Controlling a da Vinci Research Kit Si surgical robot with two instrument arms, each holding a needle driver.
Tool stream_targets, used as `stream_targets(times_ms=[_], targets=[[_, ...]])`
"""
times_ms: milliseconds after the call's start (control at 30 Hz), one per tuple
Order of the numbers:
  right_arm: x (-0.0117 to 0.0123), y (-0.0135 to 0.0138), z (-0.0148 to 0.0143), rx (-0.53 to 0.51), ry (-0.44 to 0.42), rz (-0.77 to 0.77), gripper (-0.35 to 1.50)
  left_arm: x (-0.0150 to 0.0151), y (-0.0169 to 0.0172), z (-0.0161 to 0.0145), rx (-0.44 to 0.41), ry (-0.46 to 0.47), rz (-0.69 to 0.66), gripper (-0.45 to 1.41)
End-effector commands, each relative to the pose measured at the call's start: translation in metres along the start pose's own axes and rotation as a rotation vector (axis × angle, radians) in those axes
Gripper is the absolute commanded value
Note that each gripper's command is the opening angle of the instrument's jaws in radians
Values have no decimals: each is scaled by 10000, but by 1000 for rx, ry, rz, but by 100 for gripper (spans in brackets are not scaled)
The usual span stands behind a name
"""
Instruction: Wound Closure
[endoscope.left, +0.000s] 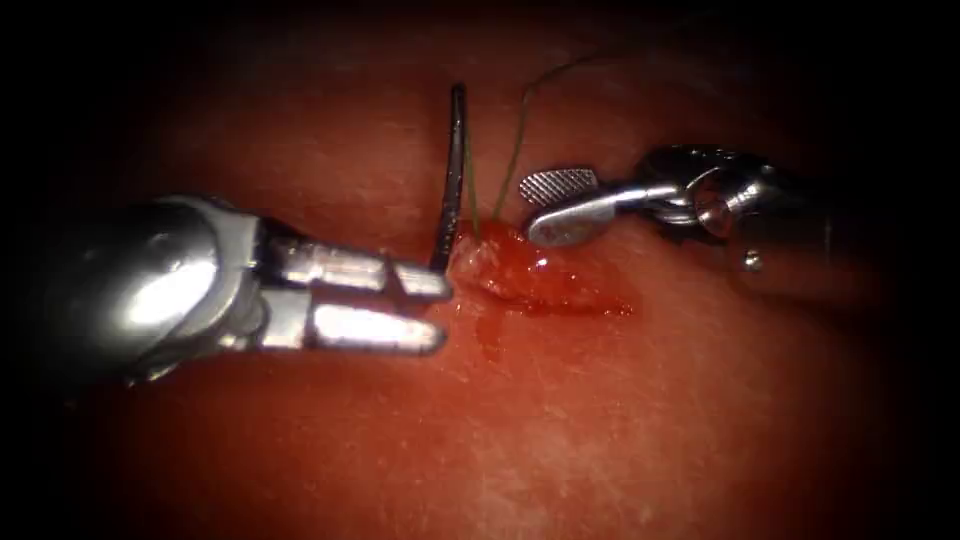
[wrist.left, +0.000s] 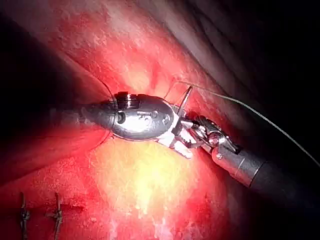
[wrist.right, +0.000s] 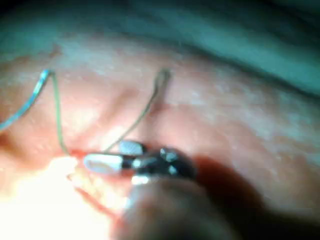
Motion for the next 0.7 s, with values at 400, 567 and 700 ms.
stream_targets(times_ms=[400, 567, 700], targets=[[8, -26, -3, 28, -20, 30, 116, 1, -19, 3, 194, -98, 311, -35], [16, -67, -32, 58, -44, 85, 104, -32, -4, 26, 221, -133, 361, -35], [15, -85, -31, 72, -55, 101, 104, -49, 5, 36, 232, -150, 376, -35]])
